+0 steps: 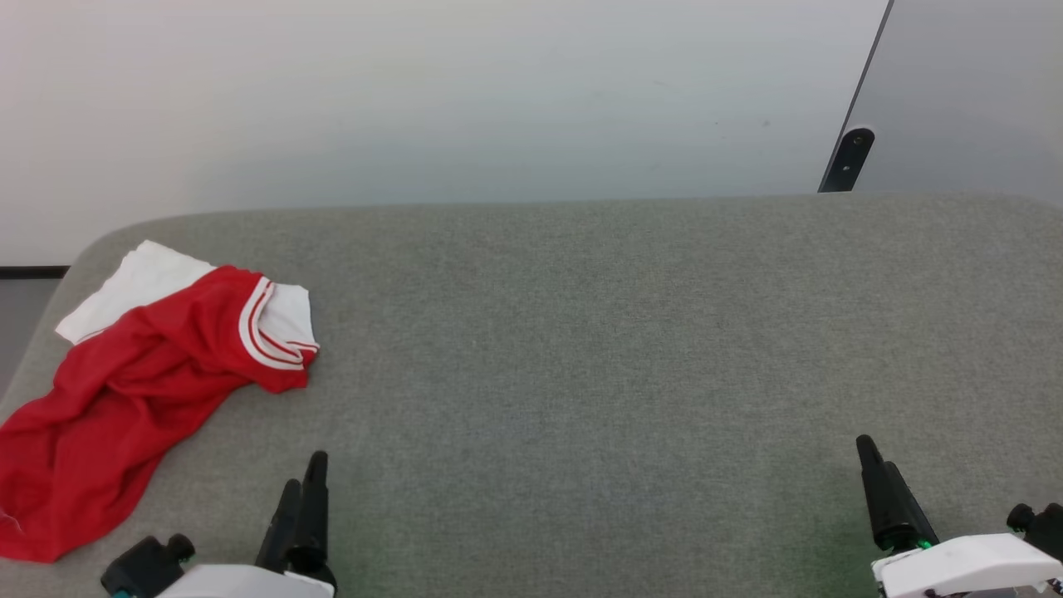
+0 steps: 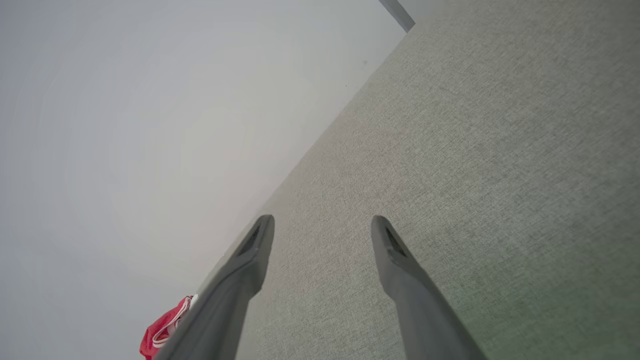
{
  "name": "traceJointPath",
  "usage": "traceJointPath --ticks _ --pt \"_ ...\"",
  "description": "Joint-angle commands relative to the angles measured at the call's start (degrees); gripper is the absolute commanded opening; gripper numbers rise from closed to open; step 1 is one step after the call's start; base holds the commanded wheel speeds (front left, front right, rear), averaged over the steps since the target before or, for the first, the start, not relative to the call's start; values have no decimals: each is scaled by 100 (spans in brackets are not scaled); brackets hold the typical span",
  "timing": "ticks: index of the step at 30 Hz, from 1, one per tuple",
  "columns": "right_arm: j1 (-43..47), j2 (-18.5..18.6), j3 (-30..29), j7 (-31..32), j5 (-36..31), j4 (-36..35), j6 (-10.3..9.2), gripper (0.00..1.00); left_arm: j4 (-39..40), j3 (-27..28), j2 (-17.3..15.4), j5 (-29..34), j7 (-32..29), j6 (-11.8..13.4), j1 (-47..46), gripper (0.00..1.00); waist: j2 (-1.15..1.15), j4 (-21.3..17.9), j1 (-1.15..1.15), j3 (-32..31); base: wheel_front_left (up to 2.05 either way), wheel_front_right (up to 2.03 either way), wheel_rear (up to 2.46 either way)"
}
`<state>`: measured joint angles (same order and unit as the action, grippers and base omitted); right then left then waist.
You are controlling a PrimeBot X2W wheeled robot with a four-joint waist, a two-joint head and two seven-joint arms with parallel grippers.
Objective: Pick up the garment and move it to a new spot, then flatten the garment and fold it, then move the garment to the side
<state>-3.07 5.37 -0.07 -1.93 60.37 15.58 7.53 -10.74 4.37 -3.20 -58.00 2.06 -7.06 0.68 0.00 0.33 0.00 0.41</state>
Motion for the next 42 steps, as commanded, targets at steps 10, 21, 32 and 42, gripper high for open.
traceJointPath --ticks 10,21,32,42 --pt "151 -141 -40 -239 -1502 -352 -3 100 275 -148 -41 1234 220 157 114 100 0 -4 0 -6 0 0 0" --pt "311 -223 -26 -440 -2524 -470 -3 100 472 -390 -150 2131 421 338 277 100 0 -8 0 -12 0 0 0" --pt "311 -240 -5 -616 -3228 -463 -4 100 634 -532 -226 2815 602 484 379 100 0 5 0 25 0 0 0" --pt "455 -248 37 -765 -3791 -676 -5 100 732 -623 -283 3410 749 547 485 100 0 9 0 50 0 0 0"
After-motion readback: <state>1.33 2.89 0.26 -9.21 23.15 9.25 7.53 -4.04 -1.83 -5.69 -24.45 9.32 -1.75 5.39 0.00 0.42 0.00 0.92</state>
